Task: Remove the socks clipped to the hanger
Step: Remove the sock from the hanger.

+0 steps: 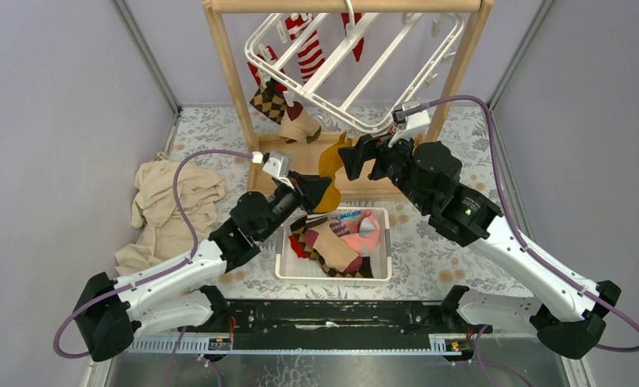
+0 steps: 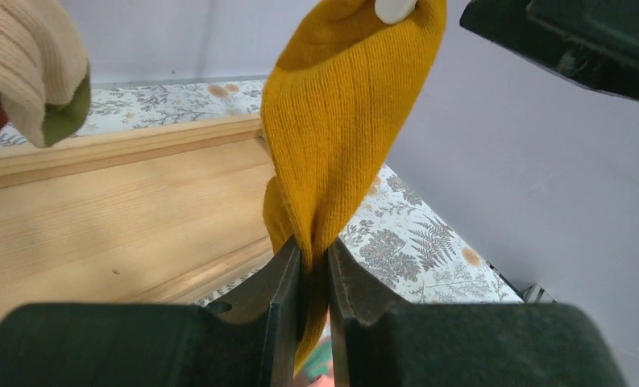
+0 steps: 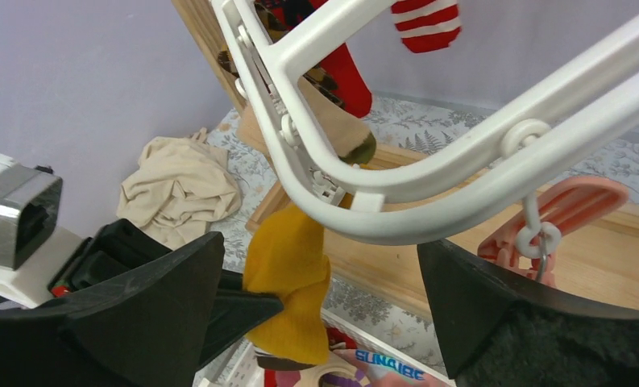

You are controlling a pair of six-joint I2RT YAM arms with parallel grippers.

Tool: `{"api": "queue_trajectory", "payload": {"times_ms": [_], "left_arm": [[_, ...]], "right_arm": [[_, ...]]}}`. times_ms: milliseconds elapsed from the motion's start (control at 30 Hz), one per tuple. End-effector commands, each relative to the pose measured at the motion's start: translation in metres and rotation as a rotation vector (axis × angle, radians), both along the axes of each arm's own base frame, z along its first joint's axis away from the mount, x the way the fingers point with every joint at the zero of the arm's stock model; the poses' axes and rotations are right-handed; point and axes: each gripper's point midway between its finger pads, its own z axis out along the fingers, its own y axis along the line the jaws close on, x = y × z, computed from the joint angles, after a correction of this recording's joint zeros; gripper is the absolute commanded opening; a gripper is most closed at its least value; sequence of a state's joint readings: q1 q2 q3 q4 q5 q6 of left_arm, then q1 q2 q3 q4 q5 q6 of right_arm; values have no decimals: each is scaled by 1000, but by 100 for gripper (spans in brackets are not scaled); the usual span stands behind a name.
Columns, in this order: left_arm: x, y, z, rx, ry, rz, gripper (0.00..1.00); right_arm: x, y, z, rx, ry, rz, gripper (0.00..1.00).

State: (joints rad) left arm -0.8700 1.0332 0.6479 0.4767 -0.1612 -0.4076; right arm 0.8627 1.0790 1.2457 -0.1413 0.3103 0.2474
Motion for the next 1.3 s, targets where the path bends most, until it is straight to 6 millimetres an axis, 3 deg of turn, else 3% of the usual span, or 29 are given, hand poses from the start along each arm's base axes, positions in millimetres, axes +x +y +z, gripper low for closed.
{"api": "queue_trajectory", "payload": {"times_ms": [0,300,667,933,1267], "left_arm": [[-4,4,22,-51,-57,5,23],[-8,5,31,-62,-68,-3,23],[-6,0,37,-53,-78,-6,23],[-6,-1,39,-55,-82,-7,23],[-9,1,37,-52,-77,-7,23]], "right_arm": [[-10,-19,-19,-88,41,-39,99],[-14,-22,-40,-112,82,-34,100],[-36,-29,-70,-133,133,35,100],[-24,-33,-41,-98,62,-29,100],[18,-5,4,82,36,2,100]]}}
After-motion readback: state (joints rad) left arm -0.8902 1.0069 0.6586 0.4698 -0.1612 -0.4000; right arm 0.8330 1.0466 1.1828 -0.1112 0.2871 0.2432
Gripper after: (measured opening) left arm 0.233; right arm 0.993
